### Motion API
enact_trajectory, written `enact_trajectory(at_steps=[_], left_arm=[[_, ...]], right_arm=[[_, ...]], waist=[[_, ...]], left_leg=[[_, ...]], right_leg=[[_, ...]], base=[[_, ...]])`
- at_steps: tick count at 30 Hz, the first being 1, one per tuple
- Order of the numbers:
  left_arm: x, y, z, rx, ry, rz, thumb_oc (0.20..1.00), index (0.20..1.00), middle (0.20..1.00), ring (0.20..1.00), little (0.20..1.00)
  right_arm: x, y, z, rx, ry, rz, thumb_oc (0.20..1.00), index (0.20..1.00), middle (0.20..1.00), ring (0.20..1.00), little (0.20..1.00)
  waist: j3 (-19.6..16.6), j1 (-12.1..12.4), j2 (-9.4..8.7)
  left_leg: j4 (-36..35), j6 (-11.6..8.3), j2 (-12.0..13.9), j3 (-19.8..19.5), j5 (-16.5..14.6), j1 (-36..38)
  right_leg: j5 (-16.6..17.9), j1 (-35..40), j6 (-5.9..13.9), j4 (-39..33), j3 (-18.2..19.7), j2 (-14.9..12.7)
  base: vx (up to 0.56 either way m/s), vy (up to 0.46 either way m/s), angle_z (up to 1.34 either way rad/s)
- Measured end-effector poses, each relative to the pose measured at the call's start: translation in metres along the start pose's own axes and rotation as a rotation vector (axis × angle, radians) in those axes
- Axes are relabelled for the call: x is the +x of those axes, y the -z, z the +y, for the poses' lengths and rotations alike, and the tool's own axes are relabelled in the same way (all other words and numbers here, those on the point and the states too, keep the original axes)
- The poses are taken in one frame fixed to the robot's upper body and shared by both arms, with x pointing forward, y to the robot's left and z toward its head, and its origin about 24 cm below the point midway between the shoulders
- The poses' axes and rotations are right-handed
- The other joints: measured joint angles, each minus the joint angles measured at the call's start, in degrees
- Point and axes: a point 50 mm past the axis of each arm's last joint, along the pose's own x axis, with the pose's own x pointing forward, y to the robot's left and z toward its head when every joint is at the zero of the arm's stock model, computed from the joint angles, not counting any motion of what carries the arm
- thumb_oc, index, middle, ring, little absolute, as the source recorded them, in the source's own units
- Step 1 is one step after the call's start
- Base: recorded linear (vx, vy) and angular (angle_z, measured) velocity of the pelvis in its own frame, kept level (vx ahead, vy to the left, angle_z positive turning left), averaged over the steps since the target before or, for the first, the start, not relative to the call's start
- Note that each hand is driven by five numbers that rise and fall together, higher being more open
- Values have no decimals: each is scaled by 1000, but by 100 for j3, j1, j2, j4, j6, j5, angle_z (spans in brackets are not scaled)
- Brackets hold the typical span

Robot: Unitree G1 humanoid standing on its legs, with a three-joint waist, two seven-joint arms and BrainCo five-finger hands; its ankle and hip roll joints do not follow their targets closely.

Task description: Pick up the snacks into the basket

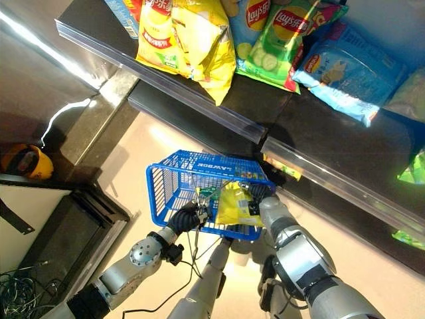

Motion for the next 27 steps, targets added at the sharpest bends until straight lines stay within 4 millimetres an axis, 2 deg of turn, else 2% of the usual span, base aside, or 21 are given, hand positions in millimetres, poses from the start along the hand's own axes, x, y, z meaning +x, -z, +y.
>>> enact_trajectory(at_steps=[6,9,11,12,14,15,16,18,19,21,22,23,24,25,26,27], left_arm=[[1,0,-2,-5,0,-2,200,200,200,200,200],[0,1,-3,-25,-16,-2,200,200,200,200,200],[-2,4,0,-38,-45,2,200,200,200,200,200],[-4,6,2,-35,-64,7,200,200,200,200,200],[-8,10,5,-47,-99,21,200,200,200,200,200],[-12,15,9,-55,-130,37,200,200,200,200,200],[-16,19,12,-47,-149,49,200,200,200,200,200],[-24,32,20,-39,-203,92,200,200,200,200,200],[-35,47,29,-19,-251,152,200,200,200,200,200],[-52,68,42,-1,-320,242,200,200,200,200,200],[-58,74,47,9,-345,274,200,200,200,200,200],[-72,85,56,10,-392,322,200,200,200,200,200],[-77,89,59,17,-409,344,200,200,200,200,200],[-93,100,64,1,-453,390,200,200,200,200,200],[-99,105,65,-13,-467,414,200,200,200,200,200],[-114,118,65,-22,-493,478,200,200,200,200,200]], right_arm=[[-1,0,6,-2,-9,-12,1000,1000,1000,1000,1000],[-3,1,18,-3,-41,-56,1000,1000,1000,1000,1000],[-8,1,28,-38,-80,-133,1000,1000,1000,1000,1000],[-12,6,33,-41,-91,-165,1000,1000,1000,1000,1000],[-23,16,42,-1,-140,-220,1000,1000,1000,1000,1000],[-27,29,48,13,-156,-219,1000,1000,1000,1000,1000],[-32,37,50,32,-171,-216,1000,1000,1000,1000,1000],[-46,51,56,67,-223,-234,1000,1000,1000,1000,1000],[-56,70,61,105,-256,-213,1000,1000,1000,1000,1000],[-71,100,58,147,-285,-163,1000,1000,1000,1000,1000],[-75,114,49,150,-273,-133,1000,1000,1000,1000,1000],[-85,130,36,140,-269,-110,1000,1000,1000,1000,1000],[-89,136,27,122,-259,-105,1000,1000,1000,1000,1000],[-97,151,4,101,-221,-79,1000,1000,1000,1000,1000],[-101,157,-6,97,-200,-67,1000,1000,1000,1000,1000],[-110,169,-21,82,-168,-40,1000,1000,1000,1000,1000]], waist=[[0,-21,0],[0,-171,-6],[2,-185,-10],[17,-299,-36],[33,-338,-82],[21,-394,-127],[30,-573,-225],[30,-648,-446],[25,-761,-661],[-19,-787,-906],[-62,-910,-1041],[-110,-915,-1163],[-161,-1009,-1245],[-243,-1120,-1374],[-272,-1159,-1415],[-417,-1254,-1506]], left_leg=[[8,2,-10,0,-1,0],[47,3,-10,14,1,15],[84,8,6,87,2,36],[104,20,19,133,-11,115],[167,91,40,265,-46,214],[183,122,76,362,-71,360],[204,135,107,434,-132,478],[249,183,183,602,-203,697],[296,177,261,742,-317,937],[308,201,385,946,-461,1286],[324,192,442,1035,-529,1388],[327,239,498,1167,-594,1546],[329,232,517,1197,-626,1583],[327,287,550,1317,-675,1706],[314,320,561,1353,-699,1793],[274,326,568,1459,-757,1971]], right_leg=[[0,18,0,-14,-12,-19],[3,70,2,-43,-23,-16],[11,136,11,-85,-20,-2],[20,213,14,-109,1,3],[22,368,20,-144,23,21],[45,523,53,-220,86,60],[64,632,49,-285,173,95],[138,847,58,-396,282,142],[201,1138,61,-566,376,218],[305,1567,117,-899,477,303],[357,1678,112,-1016,517,312],[457,1883,151,-1196,536,323],[497,1924,150,-1260,576,324],[595,2062,178,-1430,607,315],[632,2169,196,-1516,632,314],[698,2375,234,-1695,702,303]], base=[[17,22,1],[29,39,2],[41,48,-4],[41,45,-6],[22,34,-13],[64,59,-27],[91,83,-39],[113,66,-49],[100,57,-54],[110,67,-64],[118,67,-72],[80,43,-57],[112,69,-61],[104,65,-44],[115,87,-50],[82,61,-34]])
